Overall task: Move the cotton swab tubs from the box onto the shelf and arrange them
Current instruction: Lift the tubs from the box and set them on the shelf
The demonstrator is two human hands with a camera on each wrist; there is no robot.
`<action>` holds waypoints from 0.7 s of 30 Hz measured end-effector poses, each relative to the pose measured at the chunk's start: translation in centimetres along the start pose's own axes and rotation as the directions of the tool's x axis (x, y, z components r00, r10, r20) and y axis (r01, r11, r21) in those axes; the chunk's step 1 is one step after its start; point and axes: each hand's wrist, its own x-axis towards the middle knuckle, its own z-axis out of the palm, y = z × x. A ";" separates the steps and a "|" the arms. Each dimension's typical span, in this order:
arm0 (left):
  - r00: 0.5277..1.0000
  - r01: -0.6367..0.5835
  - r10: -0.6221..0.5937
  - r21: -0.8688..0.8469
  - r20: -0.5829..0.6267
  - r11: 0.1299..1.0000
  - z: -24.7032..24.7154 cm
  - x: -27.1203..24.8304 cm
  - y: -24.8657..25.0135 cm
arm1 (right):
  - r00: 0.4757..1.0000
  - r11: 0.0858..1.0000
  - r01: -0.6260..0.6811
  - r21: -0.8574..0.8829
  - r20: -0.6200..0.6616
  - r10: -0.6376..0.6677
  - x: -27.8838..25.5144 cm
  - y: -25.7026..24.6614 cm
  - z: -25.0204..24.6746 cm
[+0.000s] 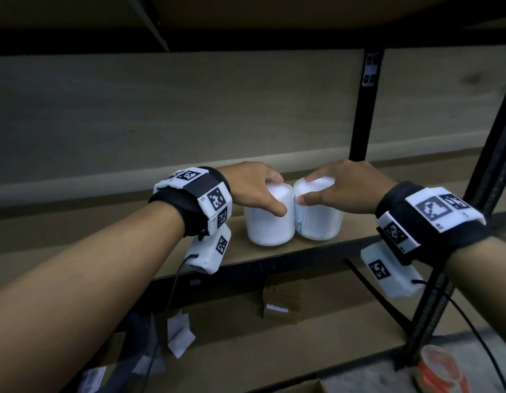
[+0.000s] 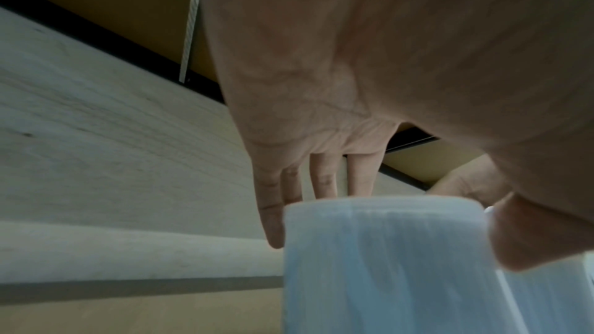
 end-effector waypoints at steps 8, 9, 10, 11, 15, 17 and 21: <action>1.000 0.016 -0.016 -0.004 0.010 1.000 0.6 1.5 -0.8 | 0.999 1.000 -0.009 -0.020 0.040 0.010 1.7 0.5 0.7; 1.000 0.017 -0.017 -0.001 0.012 1.000 0.7 1.7 -0.8 | 0.999 1.000 -0.012 -0.019 0.042 0.013 1.7 0.6 0.9; 1.000 0.018 -0.018 0.001 0.012 1.000 0.8 1.9 -0.9 | 0.999 1.000 -0.015 -0.022 0.042 0.016 1.9 0.7 1.0; 1.000 0.021 -0.021 0.004 0.017 1.000 1.0 2.1 -1.0 | 0.999 0.999 -0.022 -0.024 0.040 0.023 2.0 0.8 1.2; 0.999 0.031 -0.031 0.013 0.032 0.999 1.7 2.7 -1.2 | 0.998 0.998 -0.037 -0.044 0.057 0.039 2.4 1.3 2.0; 0.999 0.027 -0.027 0.007 0.029 1.000 2.0 2.9 -1.4 | 0.997 0.998 -0.037 -0.043 0.060 0.039 2.6 1.4 2.2; 0.999 0.025 -0.024 -0.015 0.023 1.000 2.3 3.2 -1.7 | 0.997 0.998 -0.029 -0.055 0.072 0.033 2.5 1.4 2.4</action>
